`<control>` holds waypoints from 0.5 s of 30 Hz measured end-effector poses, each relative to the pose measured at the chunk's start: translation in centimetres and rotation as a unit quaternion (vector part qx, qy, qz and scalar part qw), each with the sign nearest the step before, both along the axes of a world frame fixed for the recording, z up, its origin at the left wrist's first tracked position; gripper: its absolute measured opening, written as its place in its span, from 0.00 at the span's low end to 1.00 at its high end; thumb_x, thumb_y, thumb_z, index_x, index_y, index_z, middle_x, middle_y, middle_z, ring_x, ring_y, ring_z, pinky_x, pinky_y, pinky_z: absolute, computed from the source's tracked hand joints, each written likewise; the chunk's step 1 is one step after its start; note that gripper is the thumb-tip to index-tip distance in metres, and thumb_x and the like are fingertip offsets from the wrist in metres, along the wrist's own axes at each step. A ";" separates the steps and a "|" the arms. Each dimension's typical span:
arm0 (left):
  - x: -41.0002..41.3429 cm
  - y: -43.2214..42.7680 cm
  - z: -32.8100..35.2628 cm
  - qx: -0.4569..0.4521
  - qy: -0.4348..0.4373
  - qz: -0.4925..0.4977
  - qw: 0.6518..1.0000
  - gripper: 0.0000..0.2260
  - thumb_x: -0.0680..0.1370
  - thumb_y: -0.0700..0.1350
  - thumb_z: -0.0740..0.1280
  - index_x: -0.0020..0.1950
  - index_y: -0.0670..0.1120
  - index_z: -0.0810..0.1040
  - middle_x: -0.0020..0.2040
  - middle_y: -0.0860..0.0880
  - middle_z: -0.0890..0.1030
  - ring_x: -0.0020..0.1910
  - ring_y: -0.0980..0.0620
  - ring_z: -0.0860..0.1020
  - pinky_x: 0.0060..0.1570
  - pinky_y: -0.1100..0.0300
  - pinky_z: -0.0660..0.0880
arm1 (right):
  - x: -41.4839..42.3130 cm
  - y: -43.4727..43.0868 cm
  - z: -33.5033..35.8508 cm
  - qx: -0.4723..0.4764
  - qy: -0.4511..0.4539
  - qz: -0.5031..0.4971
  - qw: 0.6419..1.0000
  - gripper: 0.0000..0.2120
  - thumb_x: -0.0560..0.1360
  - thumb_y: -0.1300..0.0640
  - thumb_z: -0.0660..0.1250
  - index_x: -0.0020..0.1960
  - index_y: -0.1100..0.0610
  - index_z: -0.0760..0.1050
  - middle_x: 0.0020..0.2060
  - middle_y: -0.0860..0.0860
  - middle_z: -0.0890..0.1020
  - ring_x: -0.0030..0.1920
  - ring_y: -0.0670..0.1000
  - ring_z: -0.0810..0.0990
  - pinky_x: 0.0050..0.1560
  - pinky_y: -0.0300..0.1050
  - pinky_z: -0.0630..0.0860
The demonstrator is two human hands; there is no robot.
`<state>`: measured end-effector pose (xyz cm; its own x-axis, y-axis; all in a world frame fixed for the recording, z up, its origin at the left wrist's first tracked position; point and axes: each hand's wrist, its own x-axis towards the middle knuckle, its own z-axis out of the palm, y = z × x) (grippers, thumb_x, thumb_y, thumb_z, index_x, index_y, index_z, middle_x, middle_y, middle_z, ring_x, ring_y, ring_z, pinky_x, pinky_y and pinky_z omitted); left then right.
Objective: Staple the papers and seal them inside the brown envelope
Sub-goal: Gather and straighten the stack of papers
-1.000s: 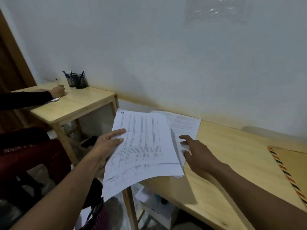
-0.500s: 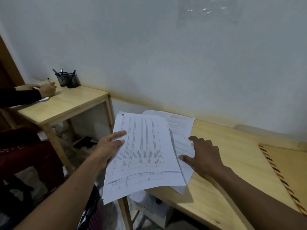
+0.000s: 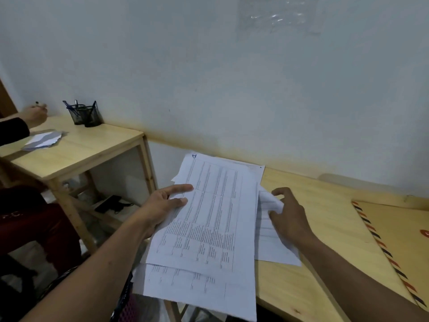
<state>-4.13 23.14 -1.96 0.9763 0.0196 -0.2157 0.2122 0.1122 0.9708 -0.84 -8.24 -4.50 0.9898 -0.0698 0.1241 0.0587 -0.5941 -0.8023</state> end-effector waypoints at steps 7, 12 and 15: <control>1.2 -2.1 1.6 0.117 -0.016 -0.064 0.991 0.10 0.80 0.37 0.68 0.54 0.49 0.86 0.55 0.47 0.86 0.51 0.40 0.85 0.44 0.49 0.82 | 1.9 -4.5 4.8 0.195 0.141 0.065 0.968 0.27 0.72 0.67 0.74 0.65 0.53 0.66 0.47 0.57 0.85 0.40 0.56 0.84 0.37 0.48 0.78; 2.2 -4.6 1.4 0.184 -0.083 -0.120 0.972 0.07 0.77 0.37 0.72 0.50 0.48 0.86 0.61 0.52 0.83 0.63 0.51 0.80 0.62 0.53 0.76 | 2.7 -6.5 7.6 0.187 0.222 0.202 0.935 0.21 0.73 0.54 0.74 0.65 0.52 0.77 0.55 0.56 0.86 0.53 0.58 0.85 0.49 0.55 0.83; 2.7 -6.2 1.2 0.224 -0.095 -0.138 0.960 0.06 0.73 0.42 0.77 0.49 0.48 0.85 0.58 0.51 0.84 0.60 0.49 0.81 0.63 0.52 0.75 | 2.9 -6.5 9.5 0.154 0.242 0.253 0.924 0.11 0.76 0.58 0.70 0.58 0.54 0.81 0.54 0.58 0.85 0.48 0.54 0.86 0.42 0.47 0.82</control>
<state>-1.47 16.96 -0.77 0.9783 -0.1970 -0.0638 -0.0118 -0.3610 0.9325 2.10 -14.78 5.00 0.8401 0.4582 -0.2905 -0.1435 -0.3288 -0.9334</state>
